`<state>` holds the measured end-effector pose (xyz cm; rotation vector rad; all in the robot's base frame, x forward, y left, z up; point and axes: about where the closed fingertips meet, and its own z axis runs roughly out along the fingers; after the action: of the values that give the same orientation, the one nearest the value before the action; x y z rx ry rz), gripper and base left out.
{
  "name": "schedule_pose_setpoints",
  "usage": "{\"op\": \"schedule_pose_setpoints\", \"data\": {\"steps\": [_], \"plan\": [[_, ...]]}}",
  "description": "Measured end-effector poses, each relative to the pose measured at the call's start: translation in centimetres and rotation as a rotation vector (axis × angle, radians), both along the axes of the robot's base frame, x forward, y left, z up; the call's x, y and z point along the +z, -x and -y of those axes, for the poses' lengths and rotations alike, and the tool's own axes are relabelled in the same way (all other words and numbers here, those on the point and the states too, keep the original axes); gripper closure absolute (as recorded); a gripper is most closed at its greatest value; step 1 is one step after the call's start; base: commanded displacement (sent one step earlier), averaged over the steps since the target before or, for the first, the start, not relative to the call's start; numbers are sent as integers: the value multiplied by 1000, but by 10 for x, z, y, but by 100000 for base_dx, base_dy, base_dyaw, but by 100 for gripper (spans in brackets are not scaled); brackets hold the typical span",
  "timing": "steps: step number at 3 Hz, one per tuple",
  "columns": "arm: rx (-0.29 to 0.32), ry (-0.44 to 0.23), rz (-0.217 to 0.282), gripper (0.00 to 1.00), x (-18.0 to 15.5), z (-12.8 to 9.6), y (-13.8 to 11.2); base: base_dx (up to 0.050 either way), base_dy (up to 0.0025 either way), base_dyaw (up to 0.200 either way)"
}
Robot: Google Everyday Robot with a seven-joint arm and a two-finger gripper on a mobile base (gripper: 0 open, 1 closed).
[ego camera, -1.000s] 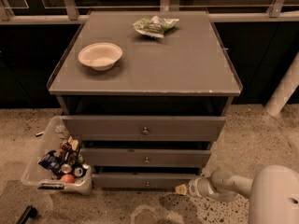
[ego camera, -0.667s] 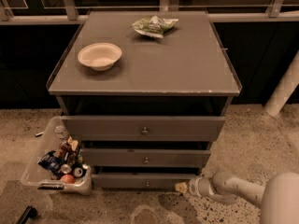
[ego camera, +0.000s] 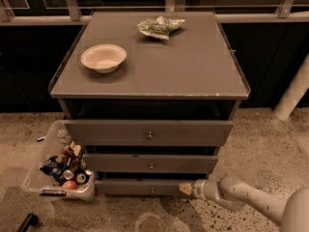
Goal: Open bottom drawer
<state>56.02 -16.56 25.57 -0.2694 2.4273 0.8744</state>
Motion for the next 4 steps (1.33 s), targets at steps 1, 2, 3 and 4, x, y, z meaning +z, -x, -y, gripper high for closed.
{"op": "schedule_pose_setpoints", "data": {"steps": [1, 2, 3, 4], "plan": [[20, 5, 20, 100, 0, -6, -5, 0, 0, 0], [-25, 25, 59, 100, -6, -6, -28, 0, 0, 0], [-91, 49, 85, 100, -17, 2, -54, 0, 0, 0], [-128, 59, 80, 100, -26, 9, -66, 0, 0, 0]]}}
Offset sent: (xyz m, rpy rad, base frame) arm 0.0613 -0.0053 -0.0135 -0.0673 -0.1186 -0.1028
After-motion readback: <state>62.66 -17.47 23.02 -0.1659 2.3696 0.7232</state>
